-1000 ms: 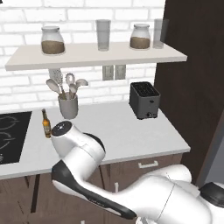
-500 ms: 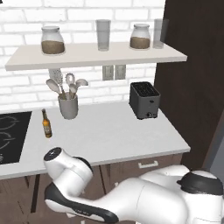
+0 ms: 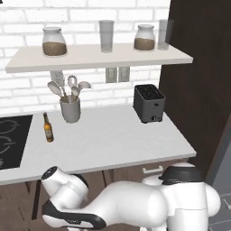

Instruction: Pick the peeler from the drawer and place it on the counter.

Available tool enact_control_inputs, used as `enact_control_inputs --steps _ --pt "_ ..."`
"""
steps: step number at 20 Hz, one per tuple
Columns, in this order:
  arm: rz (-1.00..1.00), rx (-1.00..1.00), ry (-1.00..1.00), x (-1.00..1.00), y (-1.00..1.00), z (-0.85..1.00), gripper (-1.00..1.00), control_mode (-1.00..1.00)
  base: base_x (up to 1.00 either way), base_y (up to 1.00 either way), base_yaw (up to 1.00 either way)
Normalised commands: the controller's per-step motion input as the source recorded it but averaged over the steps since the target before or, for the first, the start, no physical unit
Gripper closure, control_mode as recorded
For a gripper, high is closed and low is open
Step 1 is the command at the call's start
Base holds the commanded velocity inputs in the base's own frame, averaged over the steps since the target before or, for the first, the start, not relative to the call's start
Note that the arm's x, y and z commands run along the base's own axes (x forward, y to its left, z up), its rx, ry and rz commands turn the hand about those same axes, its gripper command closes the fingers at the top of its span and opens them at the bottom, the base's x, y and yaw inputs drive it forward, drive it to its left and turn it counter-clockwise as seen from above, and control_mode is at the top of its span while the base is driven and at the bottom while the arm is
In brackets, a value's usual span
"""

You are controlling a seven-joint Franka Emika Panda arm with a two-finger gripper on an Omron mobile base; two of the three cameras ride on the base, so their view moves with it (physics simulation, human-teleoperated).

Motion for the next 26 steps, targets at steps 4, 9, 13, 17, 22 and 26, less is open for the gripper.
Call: enact_control_inputs --steps 4,9,13,17,22,26 --pt "0.0 -0.02 0.0 0.14 0.0 -0.3 -1.0 -1.0 0.0 0.0 0.0" --pt "0.0 -0.02 0.04 -0.08 0.0 -0.34 -1.0 -1.0 0.0 0.0 0.0" --pt "0.0 -0.05 0.16 -0.7 -0.09 -0.53 -1.0 -1.0 0.0 0.0 0.0" --pt "0.0 -0.03 0.27 -0.99 -0.26 -0.56 -1.0 -1.0 0.0 0.0 0.0" --pt "0.0 -0.03 0.29 -1.0 -0.33 -0.56 -1.0 -1.0 0.0 0.0 0.0" --pt "-0.05 0.03 0.11 -1.0 -0.31 -0.13 -1.0 -1.0 0.0 0.0 0.0"
